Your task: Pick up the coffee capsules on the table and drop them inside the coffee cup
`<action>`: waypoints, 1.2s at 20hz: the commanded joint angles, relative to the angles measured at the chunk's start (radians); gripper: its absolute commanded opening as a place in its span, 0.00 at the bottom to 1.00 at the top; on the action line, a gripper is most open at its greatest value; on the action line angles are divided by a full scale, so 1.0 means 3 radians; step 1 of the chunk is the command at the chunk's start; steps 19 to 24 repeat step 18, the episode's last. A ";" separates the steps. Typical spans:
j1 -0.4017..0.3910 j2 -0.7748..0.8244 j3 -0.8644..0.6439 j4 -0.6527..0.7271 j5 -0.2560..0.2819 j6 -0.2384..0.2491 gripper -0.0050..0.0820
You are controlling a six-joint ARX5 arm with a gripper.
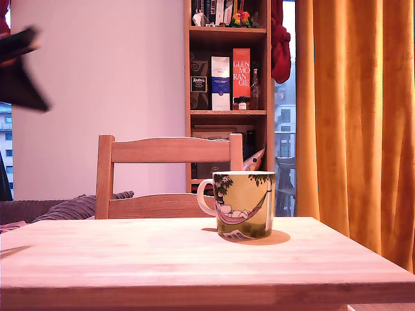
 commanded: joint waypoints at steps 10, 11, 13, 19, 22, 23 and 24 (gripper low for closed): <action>0.0006 -0.1047 -0.0284 -0.0258 0.0043 -0.0201 0.03; 0.0006 -0.1068 -0.0284 -0.0277 0.0041 -0.0200 0.04; 0.0006 -0.1066 -0.0284 -0.0347 0.0041 -0.0200 0.04; 0.0006 -0.1061 -0.0284 -0.0598 0.0041 -0.0188 0.04; 0.0006 -0.1061 -0.0284 -0.0598 0.0041 -0.0188 0.04; 0.0006 -0.1061 -0.0284 -0.0598 0.0041 -0.0188 0.04; 0.0006 -0.1061 -0.0284 -0.0598 0.0041 -0.0188 0.04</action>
